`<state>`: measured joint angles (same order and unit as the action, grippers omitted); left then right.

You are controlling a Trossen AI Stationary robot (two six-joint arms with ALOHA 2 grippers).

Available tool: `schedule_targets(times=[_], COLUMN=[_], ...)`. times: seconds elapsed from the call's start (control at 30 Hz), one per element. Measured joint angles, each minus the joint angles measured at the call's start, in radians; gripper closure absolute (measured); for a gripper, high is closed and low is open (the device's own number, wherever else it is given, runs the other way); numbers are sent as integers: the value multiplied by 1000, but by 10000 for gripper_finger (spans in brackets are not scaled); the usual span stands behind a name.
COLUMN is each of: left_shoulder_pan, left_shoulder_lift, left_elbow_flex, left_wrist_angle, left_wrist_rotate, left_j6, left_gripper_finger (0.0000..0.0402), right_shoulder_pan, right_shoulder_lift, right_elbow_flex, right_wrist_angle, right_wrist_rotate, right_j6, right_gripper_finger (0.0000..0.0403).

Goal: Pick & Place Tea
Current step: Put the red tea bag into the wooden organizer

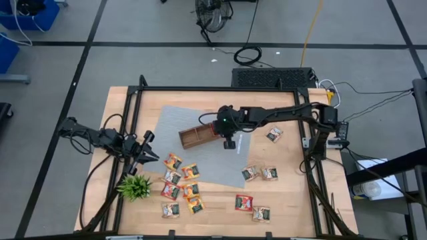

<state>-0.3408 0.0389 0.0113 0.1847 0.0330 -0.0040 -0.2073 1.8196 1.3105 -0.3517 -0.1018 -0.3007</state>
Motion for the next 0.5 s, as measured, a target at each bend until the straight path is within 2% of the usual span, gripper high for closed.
schedule_targets(times=[0.5], left_shoulder_pan=[0], left_shoulder_lift=[0], left_elbow_flex=[0], left_wrist_angle=[0], left_wrist_rotate=[0], left_j6=[0], left_gripper_finger=[366], right_shoulder_pan=[-39], right_shoulder_lift=[87], right_elbow_flex=[0], right_wrist_angle=[45], right_wrist_rotate=[-1], right_j6=[-12], right_gripper_finger=[403])
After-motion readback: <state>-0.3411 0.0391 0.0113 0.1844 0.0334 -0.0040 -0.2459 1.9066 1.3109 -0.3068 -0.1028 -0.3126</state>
